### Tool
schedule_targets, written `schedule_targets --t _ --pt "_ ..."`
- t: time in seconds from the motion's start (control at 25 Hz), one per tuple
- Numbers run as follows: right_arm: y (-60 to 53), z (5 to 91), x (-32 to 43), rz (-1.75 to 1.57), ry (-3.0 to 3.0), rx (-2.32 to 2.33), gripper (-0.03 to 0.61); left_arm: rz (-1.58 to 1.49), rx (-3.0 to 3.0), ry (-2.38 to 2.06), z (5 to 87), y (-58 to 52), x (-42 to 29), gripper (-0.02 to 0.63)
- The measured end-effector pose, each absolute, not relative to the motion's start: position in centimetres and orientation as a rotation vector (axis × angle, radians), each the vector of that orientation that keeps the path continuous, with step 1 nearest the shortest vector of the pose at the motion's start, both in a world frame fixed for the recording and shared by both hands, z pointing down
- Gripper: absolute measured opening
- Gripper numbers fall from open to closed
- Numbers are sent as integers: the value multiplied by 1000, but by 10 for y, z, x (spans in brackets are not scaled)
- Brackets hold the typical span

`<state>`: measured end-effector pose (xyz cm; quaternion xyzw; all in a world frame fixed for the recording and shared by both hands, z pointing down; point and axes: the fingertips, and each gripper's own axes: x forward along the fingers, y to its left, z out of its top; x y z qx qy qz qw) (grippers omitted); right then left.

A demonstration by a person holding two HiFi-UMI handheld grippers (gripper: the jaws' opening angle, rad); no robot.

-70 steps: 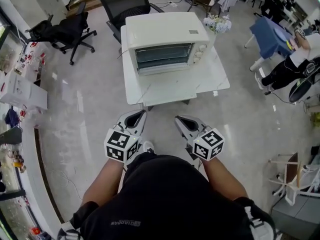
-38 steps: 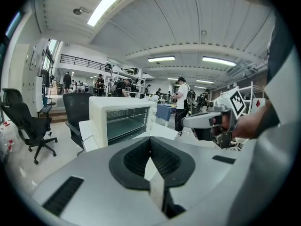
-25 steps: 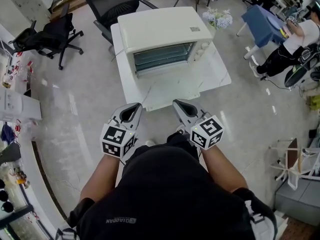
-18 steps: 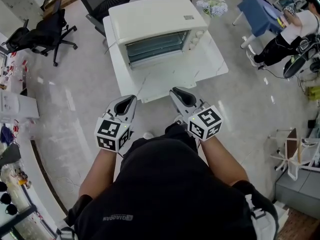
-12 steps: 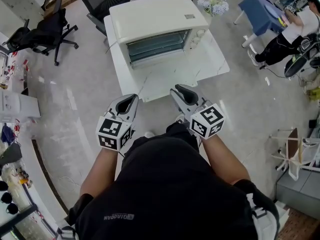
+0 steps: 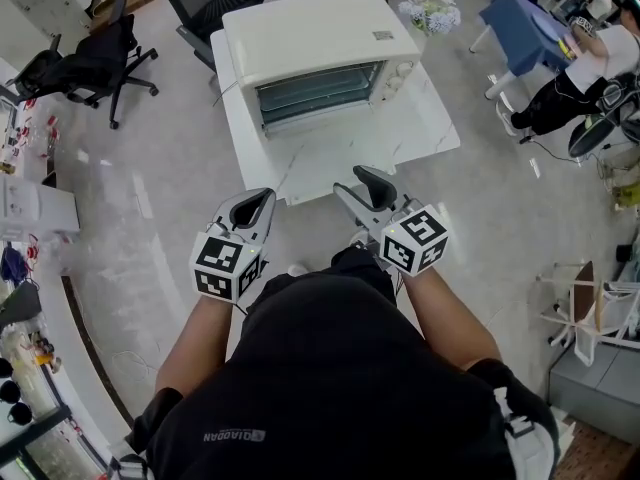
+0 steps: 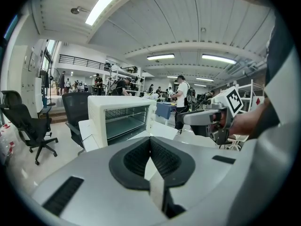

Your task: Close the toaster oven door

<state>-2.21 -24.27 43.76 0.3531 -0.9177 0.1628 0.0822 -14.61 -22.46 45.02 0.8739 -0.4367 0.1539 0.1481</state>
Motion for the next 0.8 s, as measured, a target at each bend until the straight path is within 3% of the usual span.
schedule_targets --t 0.28,0.8 --pt "-244 457 -14 641 -2738 1061 193 446 2491 -1247 458 -224 -149 3" --pt "-247 600 44 1255 -2454 1251 192 490 2402 -1214 490 -218 -147 3"
